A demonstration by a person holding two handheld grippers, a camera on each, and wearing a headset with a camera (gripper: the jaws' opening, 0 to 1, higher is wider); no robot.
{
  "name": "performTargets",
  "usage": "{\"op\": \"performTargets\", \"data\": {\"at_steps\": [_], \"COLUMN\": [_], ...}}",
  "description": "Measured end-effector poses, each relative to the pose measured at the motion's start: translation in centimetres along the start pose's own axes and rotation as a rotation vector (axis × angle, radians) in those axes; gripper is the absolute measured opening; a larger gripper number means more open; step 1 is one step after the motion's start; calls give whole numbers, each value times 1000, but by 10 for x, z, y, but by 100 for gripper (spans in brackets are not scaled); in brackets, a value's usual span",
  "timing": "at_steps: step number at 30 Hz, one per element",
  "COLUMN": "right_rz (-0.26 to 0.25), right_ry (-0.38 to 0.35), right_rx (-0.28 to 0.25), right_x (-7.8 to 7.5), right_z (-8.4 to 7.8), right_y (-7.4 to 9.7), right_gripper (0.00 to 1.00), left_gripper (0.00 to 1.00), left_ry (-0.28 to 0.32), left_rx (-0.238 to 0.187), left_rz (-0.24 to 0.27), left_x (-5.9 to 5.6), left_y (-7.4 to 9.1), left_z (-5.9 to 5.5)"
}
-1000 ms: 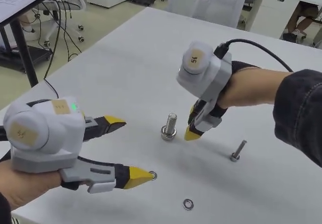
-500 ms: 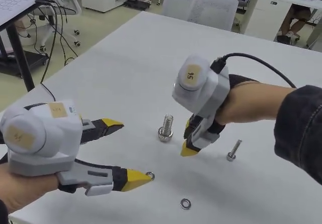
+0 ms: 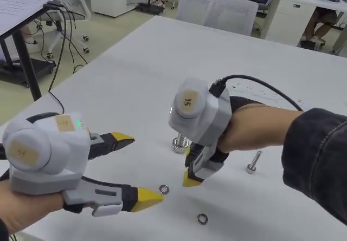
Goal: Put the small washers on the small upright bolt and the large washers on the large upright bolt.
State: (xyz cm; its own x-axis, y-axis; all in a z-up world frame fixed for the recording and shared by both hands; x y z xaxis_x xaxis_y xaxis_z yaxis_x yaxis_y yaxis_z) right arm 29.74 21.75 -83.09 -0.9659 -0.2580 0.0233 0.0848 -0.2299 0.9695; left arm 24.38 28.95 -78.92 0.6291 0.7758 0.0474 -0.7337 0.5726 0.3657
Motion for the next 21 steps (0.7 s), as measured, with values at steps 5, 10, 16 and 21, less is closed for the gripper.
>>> {"op": "performTargets", "data": {"at_steps": [5,10,16,21], "right_rz": [16,28,42,48], "right_ry": [21,35,41,51], "right_rx": [-1,1,4,10], "right_x": [7,11,14,15], "right_z": [9,14,18,20], "right_y": [-6,-12,-17,-21], "right_gripper": [25,25,24,24], "left_gripper": [73,73,72,72], "left_ry": [0,3,8,-4], "left_rx": [0,5,11,26], "left_rz": [2,5,4,-2], "left_x": [-1,-2,-3,-5], "left_y": [3,6,8,8], "left_z": [-1,-3,-6,-7]}}
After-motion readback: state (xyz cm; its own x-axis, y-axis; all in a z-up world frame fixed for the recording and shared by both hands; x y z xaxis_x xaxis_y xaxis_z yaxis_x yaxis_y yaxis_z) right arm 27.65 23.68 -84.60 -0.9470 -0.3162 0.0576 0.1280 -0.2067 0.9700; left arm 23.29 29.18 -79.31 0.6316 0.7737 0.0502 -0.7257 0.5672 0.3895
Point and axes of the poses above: the centre of the closed fingertips' face, and the gripper's own axes: y roughly backward along the fingers, x roughly to its left, z roughly out of its top, the point moved 3 cm from there along y, roughly backward along the fingers, and after that the axes turned 3 degrees about z, right-handed, at the moved point
